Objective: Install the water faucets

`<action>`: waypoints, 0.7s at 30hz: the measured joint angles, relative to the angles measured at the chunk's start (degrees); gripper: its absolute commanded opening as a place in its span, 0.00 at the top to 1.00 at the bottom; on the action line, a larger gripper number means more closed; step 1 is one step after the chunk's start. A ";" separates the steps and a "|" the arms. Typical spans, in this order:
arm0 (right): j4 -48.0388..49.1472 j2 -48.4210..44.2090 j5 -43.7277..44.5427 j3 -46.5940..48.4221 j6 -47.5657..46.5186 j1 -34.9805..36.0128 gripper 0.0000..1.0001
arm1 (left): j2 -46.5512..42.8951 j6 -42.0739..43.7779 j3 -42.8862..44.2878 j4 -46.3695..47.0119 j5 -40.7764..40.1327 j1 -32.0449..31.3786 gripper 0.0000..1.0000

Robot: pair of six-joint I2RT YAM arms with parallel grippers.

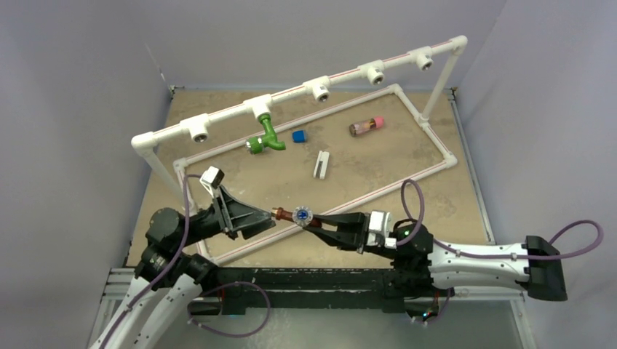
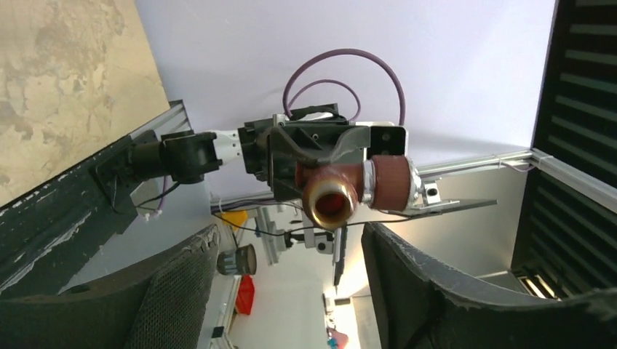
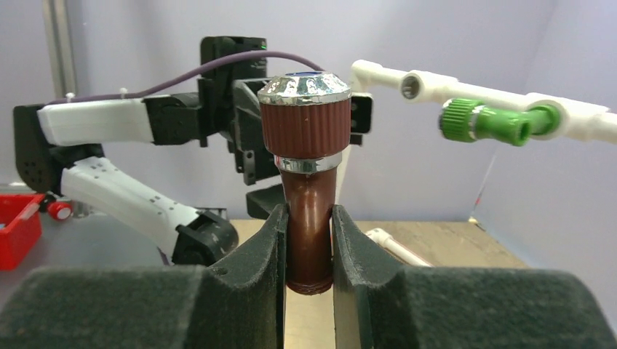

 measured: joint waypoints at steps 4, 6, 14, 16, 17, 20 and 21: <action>-8.31 -5.22 5.46 1.22 -0.04 0.13 1.00 | 1.64 5.95 5.16 -6.43 -1.14 0.00 0.23; -13.81 -7.04 8.37 2.93 0.11 0.13 1.00 | 2.80 9.25 7.78 -9.29 -1.68 0.00 0.23; -32.30 -11.85 28.85 10.10 0.07 0.13 1.00 | 16.06 28.87 28.70 -20.87 -4.00 0.00 0.22; -34.64 -11.63 34.14 11.17 -0.44 0.00 1.00 | 19.61 34.18 34.51 -23.30 -4.66 0.00 0.22; -35.58 -11.28 36.28 11.47 -0.76 -0.33 1.00 | 21.22 36.79 37.13 -24.37 -5.11 0.00 0.23; -38.47 -9.44 41.31 12.52 -1.73 -3.23 1.00 | 27.19 45.88 46.31 -28.65 -7.52 0.00 0.24; -39.21 -8.74 41.46 12.98 -1.77 -5.18 1.00 | 28.61 47.76 48.19 -29.55 -8.48 0.00 0.24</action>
